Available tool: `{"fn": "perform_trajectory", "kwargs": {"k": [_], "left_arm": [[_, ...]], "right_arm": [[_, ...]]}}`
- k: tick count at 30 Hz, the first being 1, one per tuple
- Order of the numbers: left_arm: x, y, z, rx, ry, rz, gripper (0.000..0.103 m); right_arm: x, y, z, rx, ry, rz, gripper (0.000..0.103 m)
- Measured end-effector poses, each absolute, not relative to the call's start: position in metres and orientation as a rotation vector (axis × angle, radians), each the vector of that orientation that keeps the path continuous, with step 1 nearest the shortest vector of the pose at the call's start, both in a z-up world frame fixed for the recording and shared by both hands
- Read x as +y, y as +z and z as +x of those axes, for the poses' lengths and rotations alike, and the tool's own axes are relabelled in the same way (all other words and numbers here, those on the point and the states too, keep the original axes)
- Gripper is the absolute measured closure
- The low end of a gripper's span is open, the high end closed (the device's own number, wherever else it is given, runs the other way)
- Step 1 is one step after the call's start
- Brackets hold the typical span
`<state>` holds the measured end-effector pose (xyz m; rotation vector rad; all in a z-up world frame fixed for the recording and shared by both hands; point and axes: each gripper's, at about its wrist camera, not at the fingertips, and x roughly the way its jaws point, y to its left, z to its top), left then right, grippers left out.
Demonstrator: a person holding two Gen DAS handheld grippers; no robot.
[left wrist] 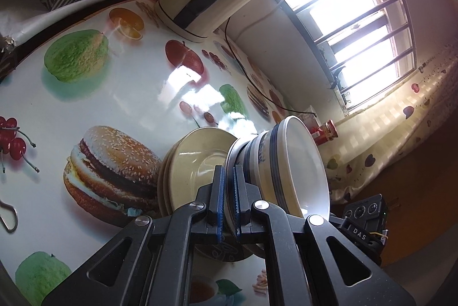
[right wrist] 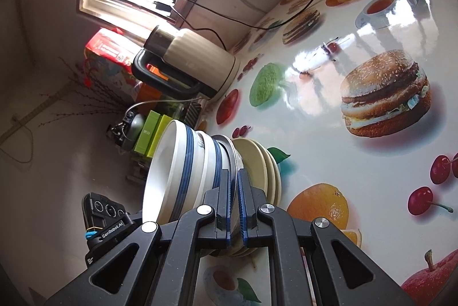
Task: Organize plates and bowls
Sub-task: 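Lower the bowl stack onto the cream plates with both grippers, then open both grippers and withdraw them from the stacked dishes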
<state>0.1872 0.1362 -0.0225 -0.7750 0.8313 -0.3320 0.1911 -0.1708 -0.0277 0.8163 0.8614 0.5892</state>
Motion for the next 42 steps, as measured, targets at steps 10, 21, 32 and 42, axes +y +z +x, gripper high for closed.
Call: {"fn": "perform_trajectory", "kwargs": {"k": [10,21,32,42], "left_arm": [[0.146,-0.029,0.19,0.833,-0.314,-0.787,0.099],[0.15,-0.029,0.19,0.818,-0.312,-0.786,0.099],[0.149,-0.023,0.187,0.821,-0.287,-0.727,0.087],[0.146,-0.01,0.173,0.814,-0.235,-0.626,0.077]], "right_arm": [[-0.16,-0.031,0.199,0.884,0.592,0.799,0.095],[-0.155,-0.029,0.202,0.887,0.589,0.773,0.094],[-0.156,-0.028,0.2,0.894,0.556,0.743,0.088],[-0.15,-0.015,0.186,0.865,0.517,0.612,0.079]]}}
